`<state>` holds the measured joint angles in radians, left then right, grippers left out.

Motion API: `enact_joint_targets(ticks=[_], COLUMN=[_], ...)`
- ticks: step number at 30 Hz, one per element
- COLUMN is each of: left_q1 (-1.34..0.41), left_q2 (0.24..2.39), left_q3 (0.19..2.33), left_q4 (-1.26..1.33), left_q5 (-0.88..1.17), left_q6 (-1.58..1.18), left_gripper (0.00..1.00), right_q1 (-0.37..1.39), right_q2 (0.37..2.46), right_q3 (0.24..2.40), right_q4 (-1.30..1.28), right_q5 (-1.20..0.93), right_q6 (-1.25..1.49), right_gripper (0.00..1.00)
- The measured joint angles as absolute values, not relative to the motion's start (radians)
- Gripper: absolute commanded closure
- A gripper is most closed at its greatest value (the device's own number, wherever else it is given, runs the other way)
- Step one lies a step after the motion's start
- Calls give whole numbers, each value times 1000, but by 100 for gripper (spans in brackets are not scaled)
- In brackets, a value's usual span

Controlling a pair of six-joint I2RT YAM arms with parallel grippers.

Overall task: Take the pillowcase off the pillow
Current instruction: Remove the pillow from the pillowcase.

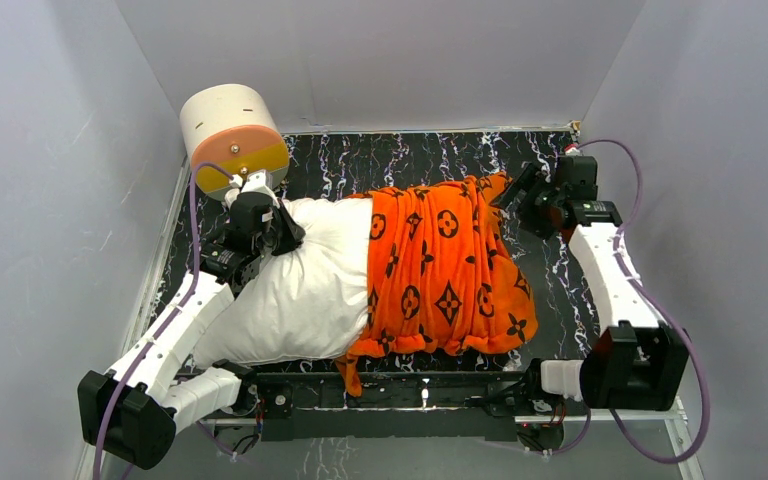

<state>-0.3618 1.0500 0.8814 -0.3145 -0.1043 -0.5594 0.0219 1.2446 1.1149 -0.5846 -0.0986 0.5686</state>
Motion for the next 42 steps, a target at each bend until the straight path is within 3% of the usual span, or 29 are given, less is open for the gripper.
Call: enact_joint_targets(ticks=[6, 11, 13, 23, 27, 28, 32, 33, 39, 42], left_q1=[-361, -357, -356, -346, -316, -313, -303, -301, -287, -284], left_q2=[1049, 1044, 1041, 1039, 1038, 1037, 1022, 1018, 1013, 1013], left_q3=[882, 883, 883, 899, 900, 900, 900, 900, 899, 899], left_q4=[-315, -324, -331, -386, -397, -398, -401, -401, -398, -398], left_q5=[-101, -103, -107, -210, -232, -232, -216, -208, -175, -167], left_q6=[-558, -557, -558, -558, -545, -541, -514, -508, -497, -496], left_gripper=[100, 100, 100, 100, 100, 100, 100, 100, 100, 100], right_q1=[17, 11, 10, -61, -75, -72, -75, -76, -83, -83], right_q2=[1398, 1444, 1431, 1302, 1298, 1298, 1303, 1303, 1290, 1228], right_q3=[1019, 901, 905, 1201, 1248, 1248, 1243, 1235, 1086, 972], right_q4=[-308, -153, -159, -467, -545, -554, -584, -577, -567, -612], right_q5=[-379, -479, -448, 108, 208, 207, 106, 61, -185, -168], right_q6=[738, 842, 836, 607, 560, 554, 537, 531, 534, 578], right_gripper=[30, 75, 98, 100, 100, 95, 44, 35, 9, 5])
